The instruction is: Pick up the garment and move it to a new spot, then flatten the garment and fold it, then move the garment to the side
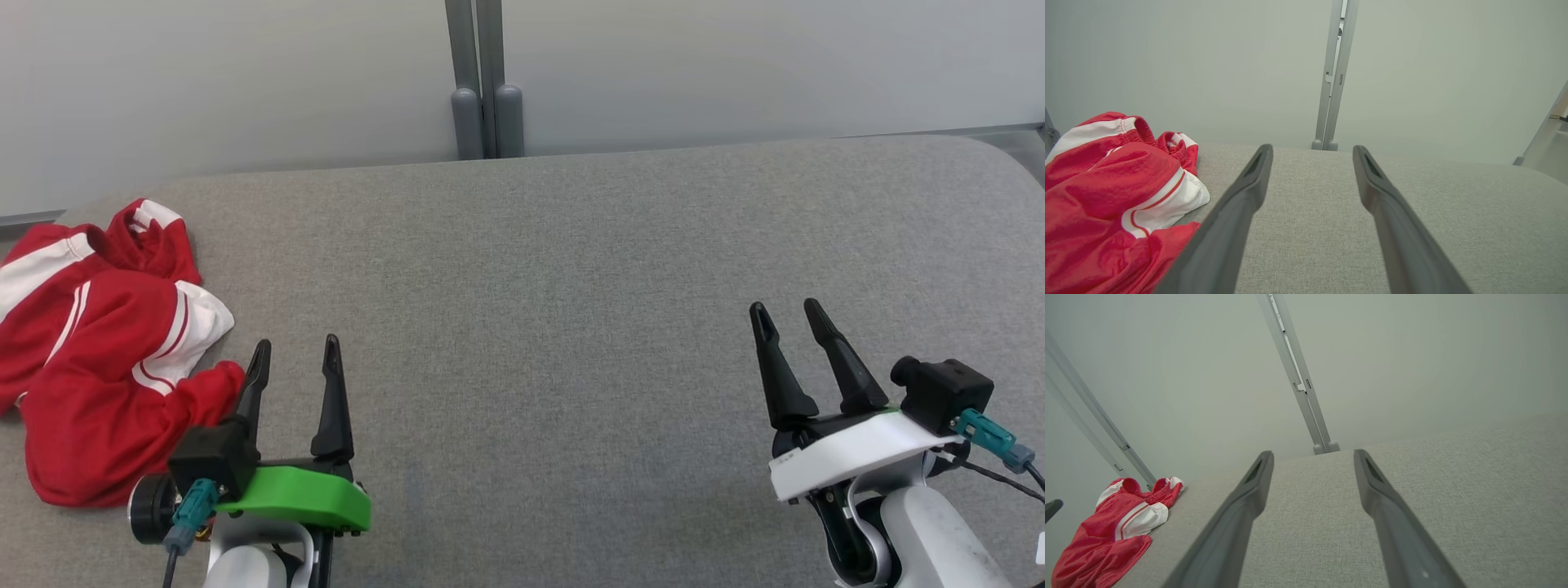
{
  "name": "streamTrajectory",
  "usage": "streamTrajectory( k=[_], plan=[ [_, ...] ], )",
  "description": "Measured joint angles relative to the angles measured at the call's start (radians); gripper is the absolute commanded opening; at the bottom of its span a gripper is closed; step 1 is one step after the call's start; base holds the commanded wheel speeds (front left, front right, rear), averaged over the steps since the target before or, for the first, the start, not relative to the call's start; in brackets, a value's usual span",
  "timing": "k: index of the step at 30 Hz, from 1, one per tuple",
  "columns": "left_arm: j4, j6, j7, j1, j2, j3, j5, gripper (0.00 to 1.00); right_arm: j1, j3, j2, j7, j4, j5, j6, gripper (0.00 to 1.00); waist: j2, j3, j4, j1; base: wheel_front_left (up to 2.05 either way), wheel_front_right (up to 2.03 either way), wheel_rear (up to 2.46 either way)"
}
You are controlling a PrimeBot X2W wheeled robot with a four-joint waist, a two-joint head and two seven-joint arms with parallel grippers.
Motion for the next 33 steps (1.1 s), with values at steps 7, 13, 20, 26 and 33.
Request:
streamTrajectory(
  k=[7, 13, 20, 26, 33],
  plan=[
    [0.008, 0.003, -0.013, -0.008, 0.000, -0.008, 0.052, 1.00, -0.006, 0.008, -0.010, -0.015, -0.002, -0.040, 0.000, 1.00, 0.0000, 0.006, 0.001, 0.0000, 0.00, 0.00, 0.00],
    [0.015, 0.007, -0.024, -0.009, 0.000, -0.017, 0.092, 1.00, -0.011, 0.019, -0.016, -0.025, -0.007, -0.074, 0.000, 1.00, 0.0000, 0.005, 0.002, 0.0000, 0.00, 0.00, 0.00],
    [0.018, 0.007, -0.039, -0.009, 0.000, -0.028, 0.145, 1.00, -0.011, 0.028, -0.018, -0.039, -0.005, -0.112, 0.000, 1.00, 0.0000, 0.003, 0.002, 0.0000, 0.00, 0.00, 0.00],
    [0.020, 0.009, -0.049, -0.012, 0.000, -0.033, 0.187, 1.00, -0.011, 0.030, -0.019, -0.050, -0.002, -0.147, 0.000, 1.00, 0.0000, 0.007, 0.004, 0.0000, 0.00, 0.00, 0.00],
    [0.022, 0.012, -0.054, -0.013, -0.001, -0.031, 0.204, 1.00, -0.011, 0.030, -0.019, -0.055, 0.003, -0.163, 0.000, 1.00, 0.0000, 0.007, 0.004, 0.0000, 0.00, 0.00, 0.00]
  ],
)
